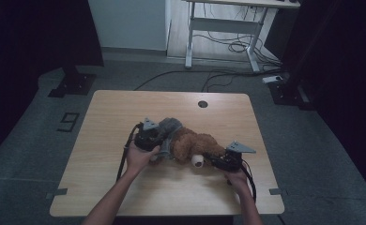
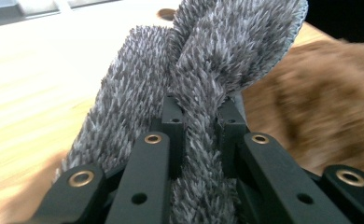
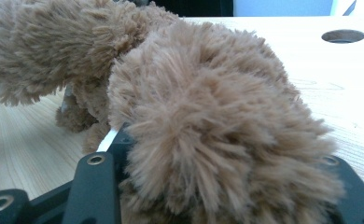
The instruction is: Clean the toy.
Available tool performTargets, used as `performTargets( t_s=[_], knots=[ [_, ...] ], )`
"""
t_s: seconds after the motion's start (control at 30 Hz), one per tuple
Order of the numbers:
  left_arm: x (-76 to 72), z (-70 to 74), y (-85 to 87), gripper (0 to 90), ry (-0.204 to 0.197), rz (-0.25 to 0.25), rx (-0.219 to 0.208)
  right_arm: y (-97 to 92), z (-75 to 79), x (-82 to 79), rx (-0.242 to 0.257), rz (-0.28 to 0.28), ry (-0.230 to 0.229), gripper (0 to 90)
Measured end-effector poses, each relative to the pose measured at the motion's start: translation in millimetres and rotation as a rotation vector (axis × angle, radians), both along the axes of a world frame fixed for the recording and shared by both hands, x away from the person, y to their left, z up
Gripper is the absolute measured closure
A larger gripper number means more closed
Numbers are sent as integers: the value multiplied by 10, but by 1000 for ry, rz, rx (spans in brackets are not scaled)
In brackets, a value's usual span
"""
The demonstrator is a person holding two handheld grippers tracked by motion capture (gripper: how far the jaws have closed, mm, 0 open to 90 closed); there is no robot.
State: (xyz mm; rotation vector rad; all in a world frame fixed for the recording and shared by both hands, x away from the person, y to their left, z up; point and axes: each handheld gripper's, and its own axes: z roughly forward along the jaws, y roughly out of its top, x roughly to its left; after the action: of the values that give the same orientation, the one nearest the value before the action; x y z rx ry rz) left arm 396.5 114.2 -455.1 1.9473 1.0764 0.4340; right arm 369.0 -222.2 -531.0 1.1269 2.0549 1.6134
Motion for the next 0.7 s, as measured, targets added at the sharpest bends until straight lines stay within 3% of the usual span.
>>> performTargets(
  t_s=[0.2,0.4,0.53,0.7],
  knots=[
    [-21,-144,329,777,13,60,-6,7,-1,-2,-2,3,-4,435],
    [-67,-150,422,777,1,79,15,10,-3,-4,1,3,-3,435],
    [-83,-23,389,777,-21,70,-13,0,-6,3,5,0,-1,436],
    [-166,203,96,777,-70,-9,-41,-19,-14,19,19,-5,7,435]
  ],
)
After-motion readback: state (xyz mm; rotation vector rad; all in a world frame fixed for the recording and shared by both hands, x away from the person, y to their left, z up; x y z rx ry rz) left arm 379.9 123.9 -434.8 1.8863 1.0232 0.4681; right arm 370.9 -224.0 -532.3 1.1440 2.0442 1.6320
